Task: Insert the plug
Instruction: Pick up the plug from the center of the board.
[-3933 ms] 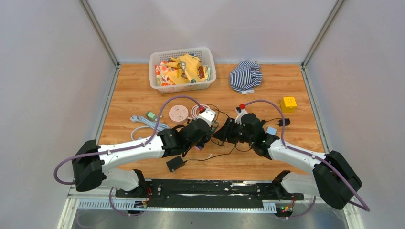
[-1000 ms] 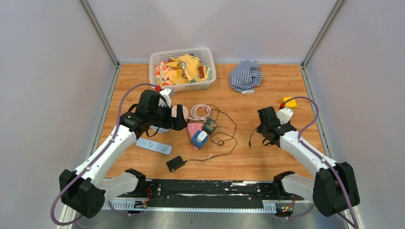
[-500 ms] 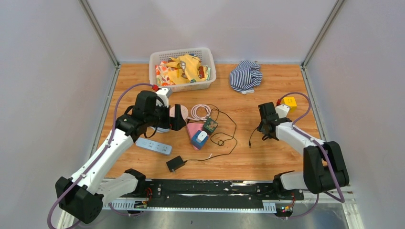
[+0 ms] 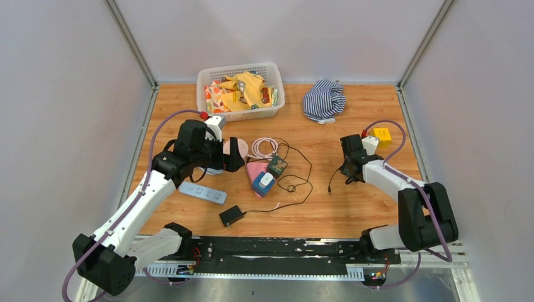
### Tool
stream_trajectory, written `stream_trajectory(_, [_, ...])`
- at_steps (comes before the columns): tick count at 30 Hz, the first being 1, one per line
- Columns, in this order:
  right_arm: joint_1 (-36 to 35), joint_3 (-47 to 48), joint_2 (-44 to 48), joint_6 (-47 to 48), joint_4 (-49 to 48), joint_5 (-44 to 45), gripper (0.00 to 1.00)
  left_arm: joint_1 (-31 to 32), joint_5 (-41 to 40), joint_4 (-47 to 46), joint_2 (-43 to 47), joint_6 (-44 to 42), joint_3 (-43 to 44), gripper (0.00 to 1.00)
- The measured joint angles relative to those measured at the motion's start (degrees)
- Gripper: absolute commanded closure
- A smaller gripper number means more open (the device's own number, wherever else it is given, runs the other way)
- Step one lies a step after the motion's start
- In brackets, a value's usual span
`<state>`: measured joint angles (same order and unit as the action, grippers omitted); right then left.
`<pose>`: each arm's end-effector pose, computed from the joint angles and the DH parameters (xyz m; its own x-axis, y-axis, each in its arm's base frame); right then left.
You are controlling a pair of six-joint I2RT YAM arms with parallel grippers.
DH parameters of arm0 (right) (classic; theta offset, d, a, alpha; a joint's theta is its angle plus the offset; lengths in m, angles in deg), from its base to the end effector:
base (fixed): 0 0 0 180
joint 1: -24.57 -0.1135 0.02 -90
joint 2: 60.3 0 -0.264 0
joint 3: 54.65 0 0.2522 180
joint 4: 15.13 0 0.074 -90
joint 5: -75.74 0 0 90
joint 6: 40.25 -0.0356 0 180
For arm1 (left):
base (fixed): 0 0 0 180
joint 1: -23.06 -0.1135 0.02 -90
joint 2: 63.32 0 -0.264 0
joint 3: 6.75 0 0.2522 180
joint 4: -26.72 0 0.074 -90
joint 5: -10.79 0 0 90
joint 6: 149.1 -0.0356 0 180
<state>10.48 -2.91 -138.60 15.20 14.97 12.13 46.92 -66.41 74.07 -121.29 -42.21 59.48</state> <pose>0.2466 0.0456 0.1708 -0.6567 0.3590 -0.6633 0.4751 0.8799 0.0059 0.1925 -0.0938 0.3050 -0.7121 0.0052 -0.7021 0.3604 0.8609 -0.3592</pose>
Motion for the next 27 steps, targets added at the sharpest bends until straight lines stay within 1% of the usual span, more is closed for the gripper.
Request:
stream_trajectory(7, [0.00, 0.00, 2.78, 2.51, -0.09, -3.41, 0.73, 0.00, -0.35, 0.00, 0.00, -0.02, 0.00, 0.02])
stream_trajectory(12, [-0.28, -0.02, 8.96, 4.17, -0.11, -8.11, 0.76, -0.02, -0.44, 0.00, -0.02, 0.00, 0.00, 0.03])
stream_trajectory(16, [-2.08, -0.02, 14.56, 5.57, -0.33, -12.15, 0.77, -0.02, -0.28, 0.00, -0.22, 0.04, 0.00, 0.05])
stream_trajectory(21, [-7.17, -0.02, 20.94, 6.78, -1.40, -17.70, 0.79, -0.02, 1.77, -0.63, -0.44, 1.53, -0.22, 0.07])
stream_trajectory(27, [-17.97, 0.74, 25.49, 9.09, -4.33, -23.15, 0.80, -0.07, 7.96, -4.28, -0.42, 5.95, -1.05, 0.10])
